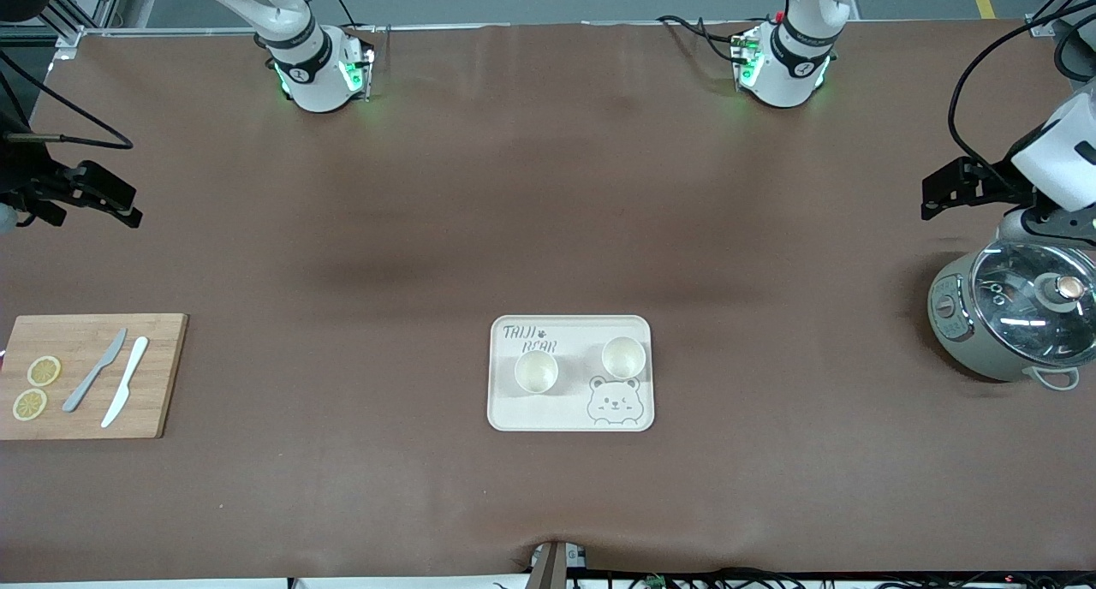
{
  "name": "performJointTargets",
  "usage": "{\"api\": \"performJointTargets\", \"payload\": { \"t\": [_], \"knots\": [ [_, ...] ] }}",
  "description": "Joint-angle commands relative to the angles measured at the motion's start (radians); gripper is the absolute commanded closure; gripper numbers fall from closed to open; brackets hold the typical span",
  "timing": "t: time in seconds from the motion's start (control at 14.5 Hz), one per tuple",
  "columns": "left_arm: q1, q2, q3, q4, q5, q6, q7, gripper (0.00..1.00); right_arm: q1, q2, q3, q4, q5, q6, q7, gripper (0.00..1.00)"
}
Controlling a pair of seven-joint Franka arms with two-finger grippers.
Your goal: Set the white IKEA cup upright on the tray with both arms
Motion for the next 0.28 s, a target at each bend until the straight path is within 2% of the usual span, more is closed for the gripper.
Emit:
{"api": "performJointTargets", "payload": {
  "t": [0.0,0.21],
  "knots": [
    [0.009,-0.011,-0.004,-0.003,-0.008,0.018,-0.002,0.0,-0.016,0.012,0.013,0.026,-0.009,-0.008,0.005,0.0],
    [0.012,-0.008,0.001,-0.005,-0.005,0.019,-0.003,0.0,-0.016,0.012,0.011,0.026,-0.009,-0.006,0.005,0.0]
  ]
}}
